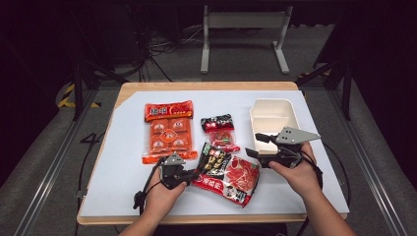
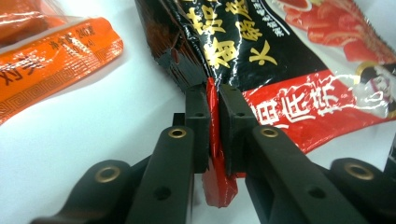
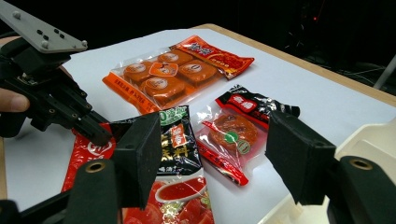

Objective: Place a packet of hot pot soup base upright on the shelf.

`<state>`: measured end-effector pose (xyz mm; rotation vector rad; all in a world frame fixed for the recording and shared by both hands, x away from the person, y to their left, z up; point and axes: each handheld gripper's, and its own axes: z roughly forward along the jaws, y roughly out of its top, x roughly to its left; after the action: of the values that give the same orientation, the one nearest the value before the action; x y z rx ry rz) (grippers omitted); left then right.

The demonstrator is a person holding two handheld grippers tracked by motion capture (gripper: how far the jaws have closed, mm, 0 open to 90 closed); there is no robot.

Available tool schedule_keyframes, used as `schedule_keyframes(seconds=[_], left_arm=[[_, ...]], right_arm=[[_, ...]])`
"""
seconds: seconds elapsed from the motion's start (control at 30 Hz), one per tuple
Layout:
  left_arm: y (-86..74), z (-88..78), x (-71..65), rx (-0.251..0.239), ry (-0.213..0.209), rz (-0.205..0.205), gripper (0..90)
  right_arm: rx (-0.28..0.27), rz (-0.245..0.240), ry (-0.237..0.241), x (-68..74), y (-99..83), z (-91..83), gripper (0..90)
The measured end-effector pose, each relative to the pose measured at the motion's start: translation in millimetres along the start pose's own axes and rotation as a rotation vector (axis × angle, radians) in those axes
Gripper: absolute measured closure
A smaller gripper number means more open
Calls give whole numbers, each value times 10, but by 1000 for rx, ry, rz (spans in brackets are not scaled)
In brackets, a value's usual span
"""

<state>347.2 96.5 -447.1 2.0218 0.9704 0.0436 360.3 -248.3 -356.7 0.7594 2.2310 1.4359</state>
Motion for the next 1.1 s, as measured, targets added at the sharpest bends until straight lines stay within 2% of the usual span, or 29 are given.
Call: schedule_keyframes(seconds=[0.13, 0.17, 0.27, 0.37, 0.5, 0.6, 0.87, 0.97, 1.0, 1.1], left_arm=[[73, -102, -32, -69, 0, -2, 871], [73, -102, -32, -69, 0, -2, 874], [143, -208, -75, -116, 8, 13, 876], [175, -266, -102, -136, 6, 24, 877], [265, -394, -162, -186, 10, 55, 878], [348, -514, -243, -221, 29, 113, 878], [479, -752, -439, -268, 78, 261, 880], [496, -799, -496, -278, 93, 293, 880], [511, -825, -516, -276, 100, 315, 880], [539, -876, -549, -287, 111, 338, 880]], right_arm=[[-8, -2, 4, 15, 24, -28, 379], [-8, -2, 4, 15, 24, -28, 379], [-19, 2, 11, 35, 58, -63, 390], [-27, -4, 15, 56, 89, -86, 397], [-47, -11, 23, 92, 148, -145, 410], [-54, -12, 26, 105, 171, -174, 422], [-65, -28, 46, 176, 239, -198, 444], [-64, -37, 52, 203, 263, -193, 446], [-66, -38, 54, 212, 270, -192, 447], [-67, -41, 58, 236, 294, -192, 450]])
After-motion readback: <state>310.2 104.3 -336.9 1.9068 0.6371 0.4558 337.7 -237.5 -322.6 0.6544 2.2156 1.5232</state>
